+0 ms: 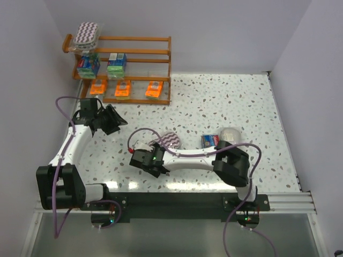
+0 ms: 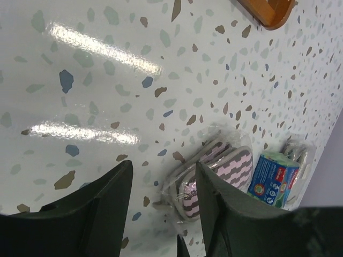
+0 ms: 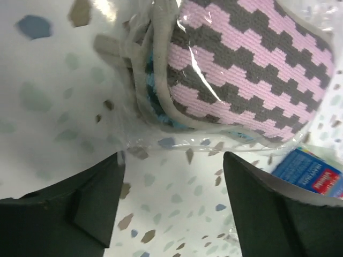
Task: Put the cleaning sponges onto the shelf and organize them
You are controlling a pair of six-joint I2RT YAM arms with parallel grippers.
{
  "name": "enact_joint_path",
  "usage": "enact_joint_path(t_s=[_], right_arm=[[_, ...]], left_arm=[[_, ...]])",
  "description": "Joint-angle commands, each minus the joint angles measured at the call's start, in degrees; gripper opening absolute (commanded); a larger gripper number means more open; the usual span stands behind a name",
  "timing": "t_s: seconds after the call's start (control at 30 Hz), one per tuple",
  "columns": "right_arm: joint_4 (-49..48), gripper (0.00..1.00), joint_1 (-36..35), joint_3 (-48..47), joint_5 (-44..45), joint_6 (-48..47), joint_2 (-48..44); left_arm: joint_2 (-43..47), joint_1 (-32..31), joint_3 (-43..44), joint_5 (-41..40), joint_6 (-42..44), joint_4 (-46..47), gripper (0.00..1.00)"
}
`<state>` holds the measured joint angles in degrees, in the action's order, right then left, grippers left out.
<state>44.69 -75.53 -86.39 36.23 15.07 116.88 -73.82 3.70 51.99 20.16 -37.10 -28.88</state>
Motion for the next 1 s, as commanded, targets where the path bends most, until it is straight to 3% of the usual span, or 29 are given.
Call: enact_joint_path(t_s=[0.0,0.1,0.27,0.47,0.77,0.97], right_arm=[[-11.27,0.81,0.2,2.98,-13.88,-2.59,-9.82],[-11.64,0.86,0.99,3.51,-20.39,-1.28,-12.64],[-12.61,0.86,5.99,4.91,-30.76,3.46,-16.94],[-8.92,0.85,17.24,5.0,-32.35,14.45,-20.28],[-9.09,0.86,26.74,5.71,-35.26,21.58,-23.8],[-8.56,0.86,29.38,7.11,-36.14,23.95,-25.55]], left_arm=[[1.57,0.95,-0.39,0.67,-0.52,-0.82,0.55],[1.4,1.13,-1.18,3.12,-0.34,-0.91,0.55],[1.57,1.04,-5.57,11.63,-2.36,1.28,0.56],[5.7,-1.24,-11.55,18.76,-7.28,4.09,0.61],[5.45,-8.71,-16.48,18.43,-15.01,14.28,0.66],[-2.45,-14.86,-15.43,16.4,-15.72,18.42,0.66]])
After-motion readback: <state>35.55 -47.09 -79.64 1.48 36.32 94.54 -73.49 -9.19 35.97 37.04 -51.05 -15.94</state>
